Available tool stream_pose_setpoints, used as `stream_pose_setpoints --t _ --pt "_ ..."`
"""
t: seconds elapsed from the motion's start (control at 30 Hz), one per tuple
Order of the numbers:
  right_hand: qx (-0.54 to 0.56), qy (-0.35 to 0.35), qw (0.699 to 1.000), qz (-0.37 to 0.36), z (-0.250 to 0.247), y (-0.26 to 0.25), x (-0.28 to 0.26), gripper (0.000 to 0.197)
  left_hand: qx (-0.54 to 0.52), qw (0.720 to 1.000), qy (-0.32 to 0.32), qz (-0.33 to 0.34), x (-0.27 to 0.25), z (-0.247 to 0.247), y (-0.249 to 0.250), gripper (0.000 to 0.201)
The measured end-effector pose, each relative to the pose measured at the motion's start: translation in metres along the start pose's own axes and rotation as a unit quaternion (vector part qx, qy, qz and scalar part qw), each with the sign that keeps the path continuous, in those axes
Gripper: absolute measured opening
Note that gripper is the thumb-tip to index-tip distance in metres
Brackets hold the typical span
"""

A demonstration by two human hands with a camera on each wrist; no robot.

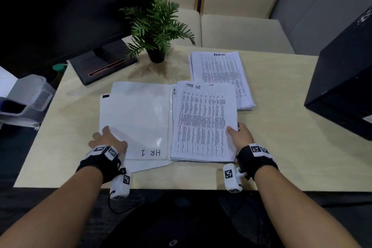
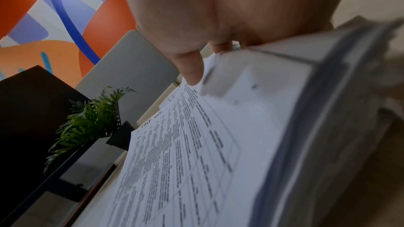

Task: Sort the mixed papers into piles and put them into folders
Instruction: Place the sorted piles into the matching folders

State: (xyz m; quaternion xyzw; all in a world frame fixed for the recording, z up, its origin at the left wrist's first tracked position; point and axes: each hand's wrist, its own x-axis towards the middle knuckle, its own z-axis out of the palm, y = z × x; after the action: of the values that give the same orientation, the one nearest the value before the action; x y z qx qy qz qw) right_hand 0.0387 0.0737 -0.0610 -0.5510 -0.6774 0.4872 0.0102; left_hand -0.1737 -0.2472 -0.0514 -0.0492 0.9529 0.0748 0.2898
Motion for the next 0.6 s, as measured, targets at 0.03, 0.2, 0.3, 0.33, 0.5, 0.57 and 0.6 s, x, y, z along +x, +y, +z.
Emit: stream_pose_setpoints --t 0.03,0.2,0.3,0.33,0.5,0.57,0.6 --pt "0.002 0.001 1.000 -0.003 0.001 -0.001 -0.001 0.040 -0.007 1.000 0.002 -0.006 0.001 -0.001 -0.001 0.080" --pt "-0.036 0.006 0.999 -0.015 0.005 0.000 -0.004 0.046 -0.046 0.998 0.044 -0.010 0.005 -0.006 -0.010 0.069" --pt "-0.032 0.000 0.999 -0.003 0.004 0.000 -0.004 0.046 -0.142 0.987 0.069 0.041 0.001 -0.023 -0.005 0.049" --pt "-0.028 -0.002 1.000 -0.003 0.003 0.001 -0.003 0.045 -0.168 0.980 0.082 0.071 -0.004 -0.031 0.000 0.041" --pt "-0.016 -0.005 1.000 -0.006 0.003 0.002 -0.004 0.043 -0.409 0.882 -0.032 0.231 -0.064 -0.068 0.037 0.032" --pt "-0.010 -0.009 1.000 -0.012 0.003 0.001 -0.006 0.042 -0.427 0.849 -0.091 0.298 -0.089 -0.068 0.056 0.030" --pt "-0.008 -0.014 1.000 -0.016 0.003 0.001 -0.007 0.041 -0.423 0.836 -0.126 0.326 -0.099 -0.063 0.066 0.028"
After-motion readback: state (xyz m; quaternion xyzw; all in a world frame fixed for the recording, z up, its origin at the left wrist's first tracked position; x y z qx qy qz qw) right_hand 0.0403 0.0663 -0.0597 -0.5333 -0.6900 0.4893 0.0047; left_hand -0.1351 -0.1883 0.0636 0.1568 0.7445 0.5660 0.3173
